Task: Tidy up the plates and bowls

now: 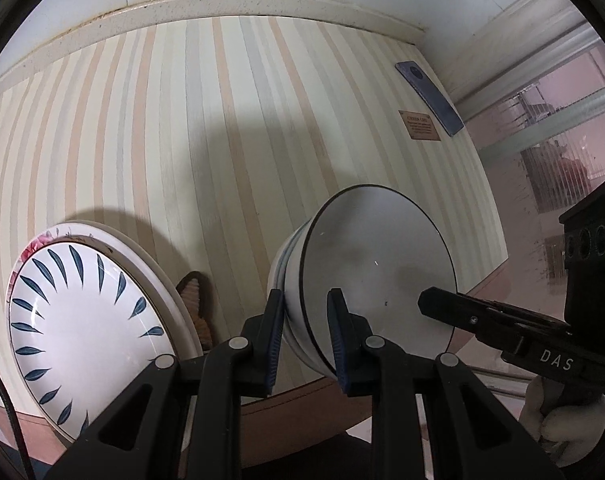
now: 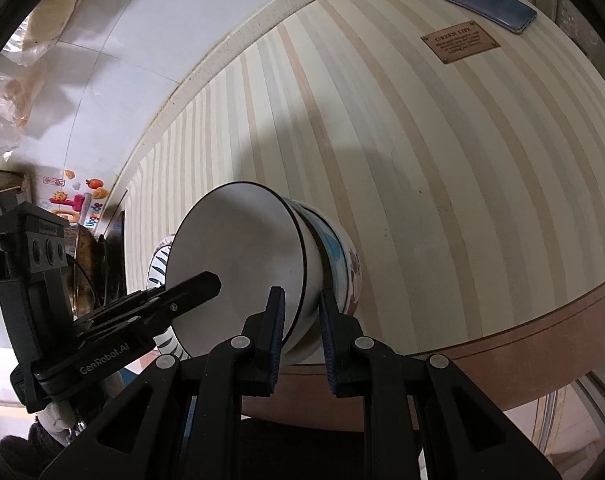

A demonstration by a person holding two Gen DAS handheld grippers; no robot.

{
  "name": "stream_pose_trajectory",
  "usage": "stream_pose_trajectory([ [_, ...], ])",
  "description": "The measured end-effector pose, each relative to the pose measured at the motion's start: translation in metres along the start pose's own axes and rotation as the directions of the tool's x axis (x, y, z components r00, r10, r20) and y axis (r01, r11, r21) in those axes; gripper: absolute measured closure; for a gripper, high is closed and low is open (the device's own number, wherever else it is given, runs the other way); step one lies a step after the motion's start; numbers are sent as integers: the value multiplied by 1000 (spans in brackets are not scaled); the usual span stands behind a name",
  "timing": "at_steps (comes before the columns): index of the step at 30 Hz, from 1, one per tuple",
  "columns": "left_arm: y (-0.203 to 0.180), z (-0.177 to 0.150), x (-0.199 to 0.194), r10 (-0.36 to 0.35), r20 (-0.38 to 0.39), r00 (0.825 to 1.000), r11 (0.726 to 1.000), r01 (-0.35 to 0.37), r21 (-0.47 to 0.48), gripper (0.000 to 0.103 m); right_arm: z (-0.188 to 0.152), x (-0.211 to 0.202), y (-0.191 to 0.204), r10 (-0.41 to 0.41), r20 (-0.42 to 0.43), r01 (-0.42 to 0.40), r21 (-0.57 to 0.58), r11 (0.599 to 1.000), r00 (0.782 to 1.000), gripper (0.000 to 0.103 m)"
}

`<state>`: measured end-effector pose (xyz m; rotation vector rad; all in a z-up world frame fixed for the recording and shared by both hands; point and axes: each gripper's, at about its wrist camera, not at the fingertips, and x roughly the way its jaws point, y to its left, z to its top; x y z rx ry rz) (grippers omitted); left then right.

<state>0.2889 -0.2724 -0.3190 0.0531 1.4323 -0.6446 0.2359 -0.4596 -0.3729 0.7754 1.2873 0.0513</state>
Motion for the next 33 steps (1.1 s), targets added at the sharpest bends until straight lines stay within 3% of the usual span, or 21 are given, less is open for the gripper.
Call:
stream_pose_trajectory([
  [13, -14, 0, -15, 69, -2, 998, 997, -69, 34, 83, 1, -19, 14, -61, 14, 61, -10, 998, 998, 78],
  [14, -17, 1, -21, 79, 4, 997, 996, -79, 44, 83, 0, -24, 16, -77, 18, 77, -15, 997, 997, 74],
  [16, -22, 2, -35, 89, 16, 996, 994, -90, 66, 82, -3, -36, 25, -121, 30, 122, -33, 992, 992, 54],
  [19, -30, 1, -58, 97, 44, 994, 990, -101, 94, 82, -10, -59, 42, -176, 71, 180, -62, 982, 982, 38],
  [21, -35, 0, -75, 89, 67, 994, 989, -97, 113, 77, -16, -75, 54, -188, 95, 196, -78, 978, 978, 25],
  [23, -40, -1, -88, 83, 79, 993, 987, -93, 131, 76, -22, -86, 63, -194, 109, 204, -85, 975, 975, 19],
  [25, -43, -3, -102, 76, 100, 992, 985, -90, 149, 62, -28, -99, 71, -211, 128, 223, -94, 970, 969, 13],
  [27, -45, -5, -115, 66, 122, 990, 982, -86, 168, 25, -34, -111, 78, -235, 148, 251, -98, 963, 961, 11],
  [31, -47, -8, -133, 56, 157, 986, 979, -85, 186, 22, -44, -136, 93, -262, 202, 287, -104, 952, 944, 8],
  [33, -45, -9, -138, 42, 155, 987, 982, -70, 177, 15, -51, -148, 98, -274, 228, 302, -100, 948, 934, 8],
])
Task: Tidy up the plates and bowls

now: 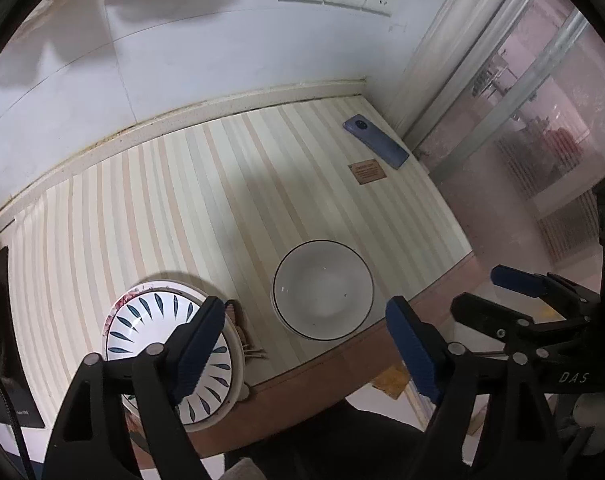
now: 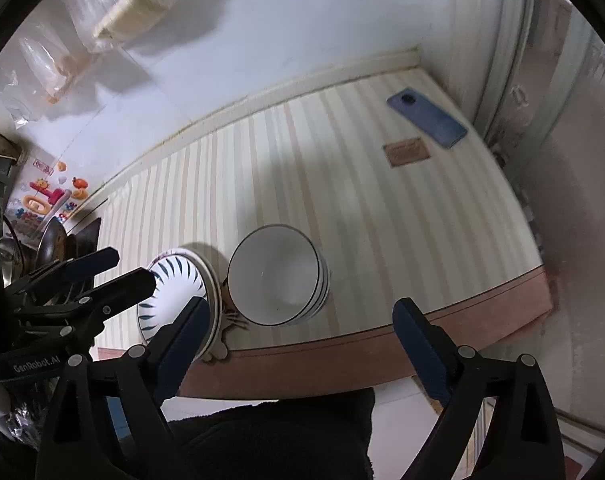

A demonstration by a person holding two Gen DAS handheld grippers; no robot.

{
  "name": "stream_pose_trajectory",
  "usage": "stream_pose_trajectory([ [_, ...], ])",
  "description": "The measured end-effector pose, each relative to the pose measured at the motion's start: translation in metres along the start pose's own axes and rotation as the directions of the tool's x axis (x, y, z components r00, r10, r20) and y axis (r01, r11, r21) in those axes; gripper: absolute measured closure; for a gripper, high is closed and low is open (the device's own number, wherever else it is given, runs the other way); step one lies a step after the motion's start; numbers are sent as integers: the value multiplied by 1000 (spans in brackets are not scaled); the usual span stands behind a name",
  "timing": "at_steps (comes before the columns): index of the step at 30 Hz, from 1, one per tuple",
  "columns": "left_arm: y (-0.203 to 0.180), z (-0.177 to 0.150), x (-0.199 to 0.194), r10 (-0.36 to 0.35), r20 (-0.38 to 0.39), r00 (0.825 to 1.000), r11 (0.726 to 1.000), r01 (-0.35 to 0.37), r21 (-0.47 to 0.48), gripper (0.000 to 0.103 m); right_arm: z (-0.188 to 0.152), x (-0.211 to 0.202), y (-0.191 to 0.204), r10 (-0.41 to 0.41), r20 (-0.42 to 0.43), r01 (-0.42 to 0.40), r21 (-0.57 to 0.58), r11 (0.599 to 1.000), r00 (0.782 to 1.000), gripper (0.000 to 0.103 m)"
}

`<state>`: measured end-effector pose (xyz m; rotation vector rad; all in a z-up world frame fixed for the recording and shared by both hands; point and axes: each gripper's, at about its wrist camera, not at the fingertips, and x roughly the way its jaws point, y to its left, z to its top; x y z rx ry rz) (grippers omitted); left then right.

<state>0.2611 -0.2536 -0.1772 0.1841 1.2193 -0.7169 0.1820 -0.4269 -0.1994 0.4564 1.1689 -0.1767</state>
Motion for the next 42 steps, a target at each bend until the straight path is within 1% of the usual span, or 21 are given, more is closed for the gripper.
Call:
stream_pose_trajectory([
  [2, 3, -1, -3, -11, 1, 1000, 1000, 11, -9, 13, -1, -11, 2, -8, 16, 8, 0, 1000, 1000, 8],
  [5, 5, -2, -7, -27, 7, 1000, 999, 27, -26, 5, -1, -21, 0, 6, 34, -6, 8, 1000, 999, 6],
  [8, 5, -2, -10, -44, 14, 999, 998, 45, -38, 4, -1, -23, -3, 26, 36, -27, 17, 999, 999, 6],
  [12, 8, 0, -6, -45, 13, 999, 997, 46, -55, 4, 0, -17, -6, 39, 27, -40, 33, 999, 999, 5],
  [17, 20, 4, 28, -61, -24, 998, 994, 58, -95, 3, 2, 6, -18, 59, 5, -59, 62, 996, 998, 5],
  [20, 33, 8, 62, -73, -64, 995, 989, 64, -133, 3, 6, 34, -29, 79, -32, -76, 81, 994, 996, 5],
  [21, 37, 9, 73, -65, -82, 995, 988, 53, -147, 4, 7, 46, -34, 90, -54, -85, 90, 992, 994, 5],
  [22, 41, 10, 89, -77, -107, 991, 986, 59, -158, 4, 8, 60, -39, 112, -75, -104, 104, 989, 991, 5],
  [23, 43, 11, 100, -85, -124, 989, 983, 63, -170, 4, 8, 74, -45, 137, -97, -125, 121, 985, 986, 5],
  [24, 47, 12, 115, -71, -148, 986, 982, 43, -185, 4, 9, 89, -50, 163, -120, -146, 142, 979, 979, 5],
  [25, 48, 12, 124, -74, -163, 984, 981, 42, -190, 4, 8, 101, -54, 185, -136, -164, 158, 974, 973, 5],
  [28, 55, 14, 155, -68, -212, 975, 975, 20, -221, 5, 5, 143, -67, 248, -200, -208, 198, 958, 948, 5],
  [31, 61, 15, 180, -112, -262, 959, 960, 37, -277, 6, 1, 181, -78, 335, -241, -274, 254, 928, 911, 5],
  [33, 63, 16, 190, -126, -275, 953, 952, 38, -302, 6, 0, 204, -85, 396, -260, -316, 300, 900, 881, 5],
  [35, 64, 16, 197, -134, -285, 949, 946, 37, -321, 7, -1, 221, -88, 434, -269, -341, 329, 881, 860, 5],
  [36, 64, 16, 201, -153, -291, 945, 942, 50, -331, 7, 0, 227, -89, 449, -273, -353, 335, 873, 851, 5],
  [37, 65, 16, 204, -163, -299, 940, 940, 56, -335, 7, 0, 233, -90, 459, -273, -360, 344, 867, 845, 5],
  [38, 64, 15, 208, -166, -308, 937, 939, 55, -340, 11, 0, 239, -90, 469, -274, -367, 350, 862, 840, 5],
  [40, 67, 13, 214, -203, -313, 928, 929, 81, -362, 20, 0, 249, -89, 510, -274, -402, 366, 839, 815, 6],
  [41, 68, 12, 217, -212, -316, 925, 924, 84, -373, 27, -2, 253, -89, 536, -265, -423, 381, 822, 802, 8],
  [42, 68, 11, 218, -216, -315, 924, 921, 85, -381, 32, -3, 258, -87, 551, -264, -434, 392, 811, 791, 12],
])
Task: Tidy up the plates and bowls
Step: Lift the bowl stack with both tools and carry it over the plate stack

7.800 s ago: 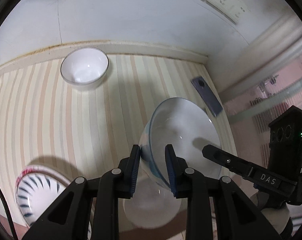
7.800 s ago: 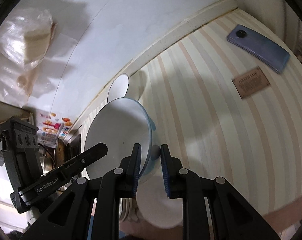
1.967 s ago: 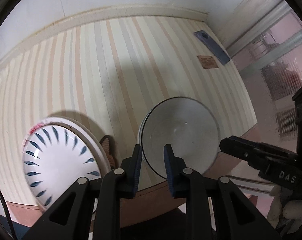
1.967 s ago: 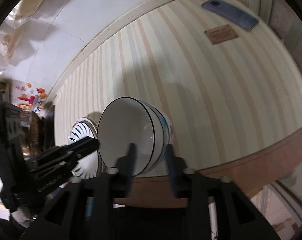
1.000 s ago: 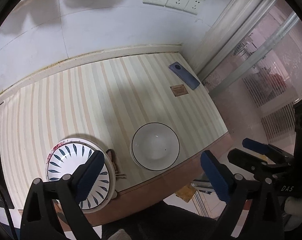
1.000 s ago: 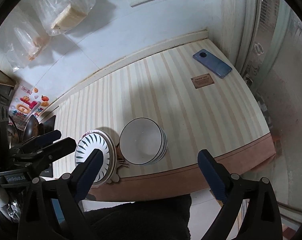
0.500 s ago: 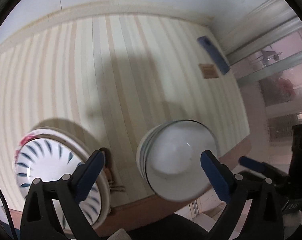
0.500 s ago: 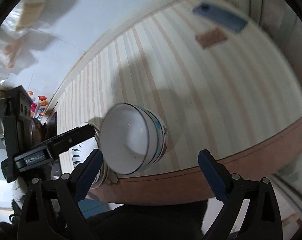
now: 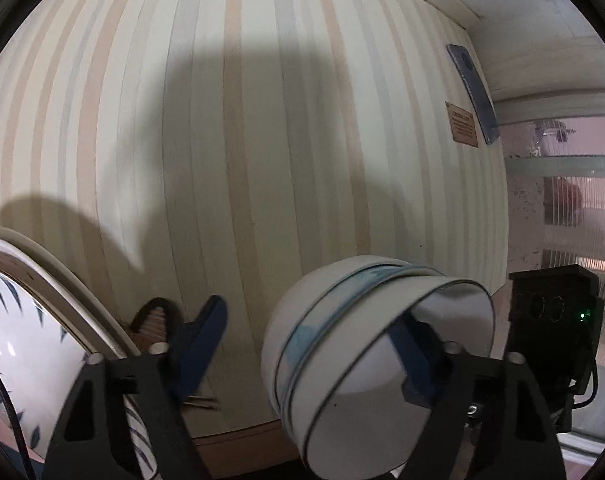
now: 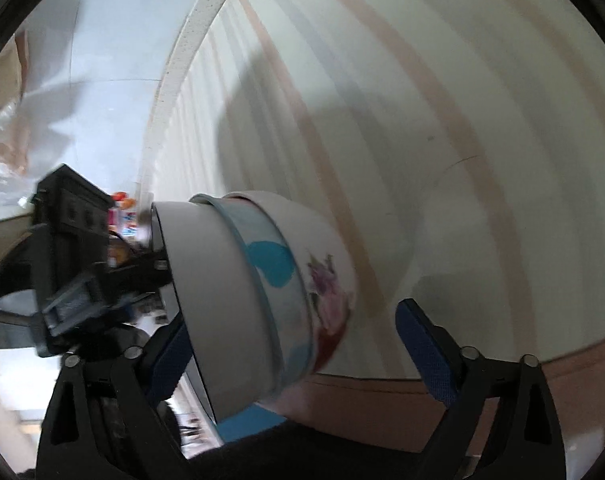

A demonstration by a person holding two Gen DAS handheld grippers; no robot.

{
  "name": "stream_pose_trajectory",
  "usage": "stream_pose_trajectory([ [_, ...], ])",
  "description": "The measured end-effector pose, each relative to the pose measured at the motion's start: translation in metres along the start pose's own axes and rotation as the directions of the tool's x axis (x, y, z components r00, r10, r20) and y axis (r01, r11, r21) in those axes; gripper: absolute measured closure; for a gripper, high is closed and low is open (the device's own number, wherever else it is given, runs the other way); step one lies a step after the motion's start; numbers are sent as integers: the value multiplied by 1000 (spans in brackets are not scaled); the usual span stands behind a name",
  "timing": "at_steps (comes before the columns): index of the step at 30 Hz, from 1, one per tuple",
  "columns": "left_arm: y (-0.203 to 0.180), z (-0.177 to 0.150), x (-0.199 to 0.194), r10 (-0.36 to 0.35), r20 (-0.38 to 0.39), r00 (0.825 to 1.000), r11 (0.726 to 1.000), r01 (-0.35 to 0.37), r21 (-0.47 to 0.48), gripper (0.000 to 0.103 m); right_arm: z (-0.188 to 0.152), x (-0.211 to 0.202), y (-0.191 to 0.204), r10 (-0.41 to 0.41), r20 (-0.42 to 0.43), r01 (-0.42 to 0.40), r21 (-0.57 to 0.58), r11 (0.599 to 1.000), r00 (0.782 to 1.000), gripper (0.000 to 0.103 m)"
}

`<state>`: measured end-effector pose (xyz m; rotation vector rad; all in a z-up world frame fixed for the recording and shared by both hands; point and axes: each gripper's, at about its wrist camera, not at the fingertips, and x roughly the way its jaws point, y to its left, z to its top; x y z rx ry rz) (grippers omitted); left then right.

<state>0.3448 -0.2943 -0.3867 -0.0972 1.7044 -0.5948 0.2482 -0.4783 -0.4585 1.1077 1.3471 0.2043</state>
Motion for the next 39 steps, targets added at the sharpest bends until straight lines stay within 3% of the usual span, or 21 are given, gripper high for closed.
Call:
stream_pose_trajectory([
  [7, 8, -4, 4, -65, 10, 998, 997, 65, -29, 40, 9, 19, 3, 6, -28, -6, -4, 1000, 1000, 32],
  [9, 5, -6, 4, -87, 22, 996, 996, 87, -27, 49, 10, 24, 7, -8, -34, 7, -16, 1000, 999, 32],
  [27, 9, -13, -7, -48, 79, 996, 998, 51, -39, 50, 5, 22, 17, -73, 9, 73, -68, 995, 997, 37],
  [39, 17, -16, -39, -40, 103, 994, 997, 46, -59, 50, 12, 23, 43, -61, 2, 61, -101, 993, 998, 37],
])
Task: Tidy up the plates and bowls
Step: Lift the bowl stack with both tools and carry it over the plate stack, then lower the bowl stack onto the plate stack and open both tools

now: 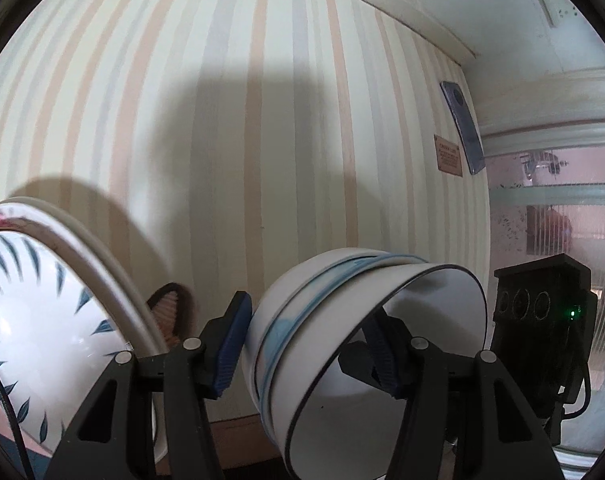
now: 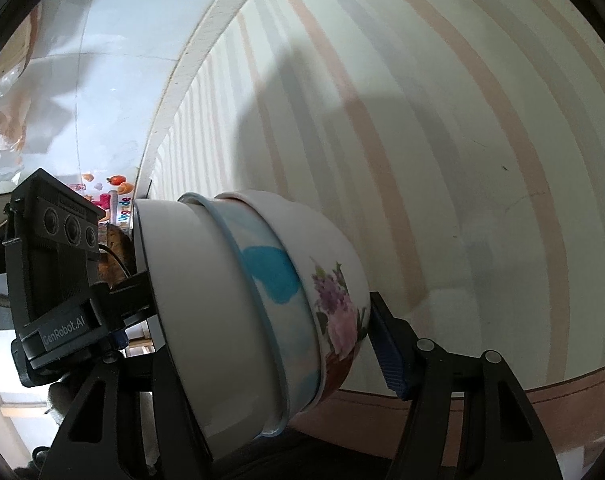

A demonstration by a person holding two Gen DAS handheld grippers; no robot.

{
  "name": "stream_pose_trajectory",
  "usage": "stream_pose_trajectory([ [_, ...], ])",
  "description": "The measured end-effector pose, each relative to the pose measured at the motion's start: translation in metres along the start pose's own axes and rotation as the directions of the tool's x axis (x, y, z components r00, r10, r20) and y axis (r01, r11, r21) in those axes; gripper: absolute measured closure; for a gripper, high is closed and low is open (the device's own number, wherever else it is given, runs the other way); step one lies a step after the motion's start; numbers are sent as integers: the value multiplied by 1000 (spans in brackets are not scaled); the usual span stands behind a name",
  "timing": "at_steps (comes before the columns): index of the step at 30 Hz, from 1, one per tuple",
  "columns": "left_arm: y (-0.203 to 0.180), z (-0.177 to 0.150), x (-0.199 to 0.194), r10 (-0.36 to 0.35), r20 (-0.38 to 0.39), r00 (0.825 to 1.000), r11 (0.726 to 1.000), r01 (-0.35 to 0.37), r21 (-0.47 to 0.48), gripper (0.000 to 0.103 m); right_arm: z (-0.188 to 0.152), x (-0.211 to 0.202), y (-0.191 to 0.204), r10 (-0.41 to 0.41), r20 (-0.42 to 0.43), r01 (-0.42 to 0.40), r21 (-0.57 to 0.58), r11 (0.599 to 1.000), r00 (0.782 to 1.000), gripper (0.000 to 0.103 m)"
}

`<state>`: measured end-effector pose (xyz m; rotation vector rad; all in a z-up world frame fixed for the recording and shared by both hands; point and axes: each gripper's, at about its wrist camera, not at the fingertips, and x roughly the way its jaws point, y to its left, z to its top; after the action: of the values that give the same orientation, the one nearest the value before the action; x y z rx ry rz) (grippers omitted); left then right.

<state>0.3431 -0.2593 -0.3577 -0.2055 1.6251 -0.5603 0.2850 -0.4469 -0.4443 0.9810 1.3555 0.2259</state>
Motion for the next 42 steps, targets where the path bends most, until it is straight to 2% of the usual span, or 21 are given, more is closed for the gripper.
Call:
stream_pose_trajectory([
  [11, 37, -10, -55, 11, 69, 998, 994, -4, -105, 50, 7, 14, 62, 13, -65, -19, -96, 995, 998, 37],
  [22, 115, -39, -105, 45, 165, 985, 965, 0, -263, 51, -10, 77, 130, 14, -194, -59, -229, 972, 981, 37],
  [32, 169, -58, -110, 68, 189, 980, 929, 7, -370, 52, -27, 136, 156, -25, -278, -62, -299, 952, 960, 37],
  [42, 188, -60, -104, 81, 189, 979, 926, -3, -378, 52, -34, 169, 170, -76, -283, -24, -335, 942, 956, 37],
])
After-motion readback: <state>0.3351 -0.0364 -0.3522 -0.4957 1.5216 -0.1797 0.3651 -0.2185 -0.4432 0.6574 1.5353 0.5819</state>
